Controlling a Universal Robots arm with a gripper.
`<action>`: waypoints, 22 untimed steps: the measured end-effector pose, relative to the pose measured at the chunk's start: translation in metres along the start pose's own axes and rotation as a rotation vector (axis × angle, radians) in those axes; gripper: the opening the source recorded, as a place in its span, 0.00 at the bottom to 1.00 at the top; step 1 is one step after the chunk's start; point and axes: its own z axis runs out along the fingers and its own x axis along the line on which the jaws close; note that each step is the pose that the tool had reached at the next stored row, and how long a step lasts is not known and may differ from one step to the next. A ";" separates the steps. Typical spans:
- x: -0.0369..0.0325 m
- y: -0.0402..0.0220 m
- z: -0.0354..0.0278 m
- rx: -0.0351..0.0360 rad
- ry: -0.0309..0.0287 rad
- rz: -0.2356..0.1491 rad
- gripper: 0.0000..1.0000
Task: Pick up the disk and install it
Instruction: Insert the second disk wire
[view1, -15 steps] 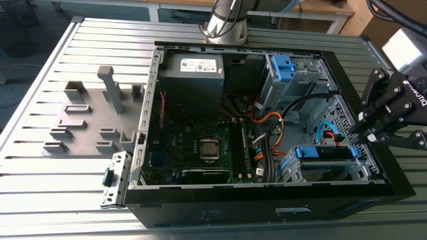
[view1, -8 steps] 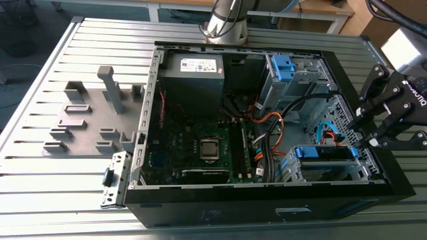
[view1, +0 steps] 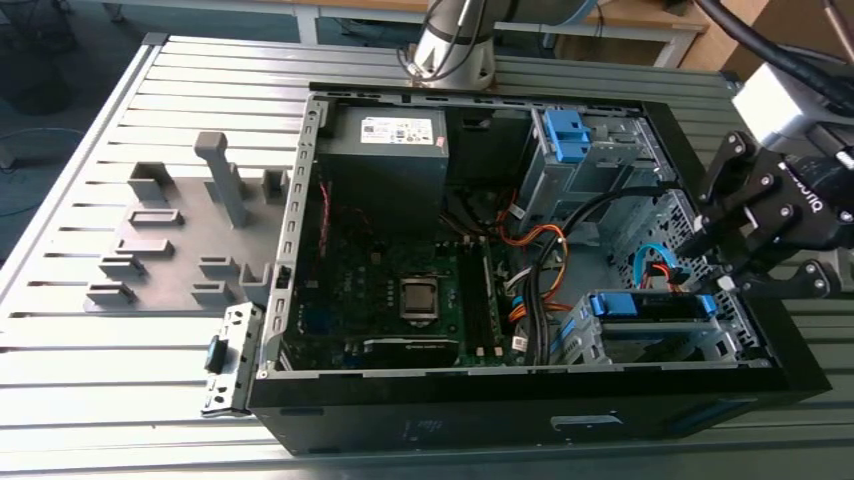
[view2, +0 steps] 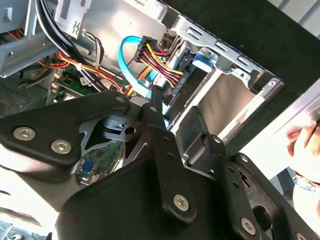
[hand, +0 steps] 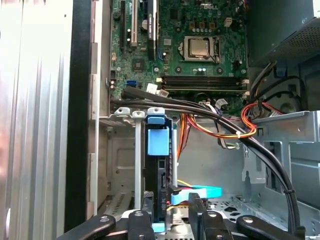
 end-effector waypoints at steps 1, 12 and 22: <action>-0.0008 0.0004 0.0010 0.0000 0.0000 0.000 0.41; -0.0008 0.0008 0.0095 0.0000 0.0008 0.000 0.41; -0.0008 0.0011 0.0099 0.0000 0.0009 0.000 0.16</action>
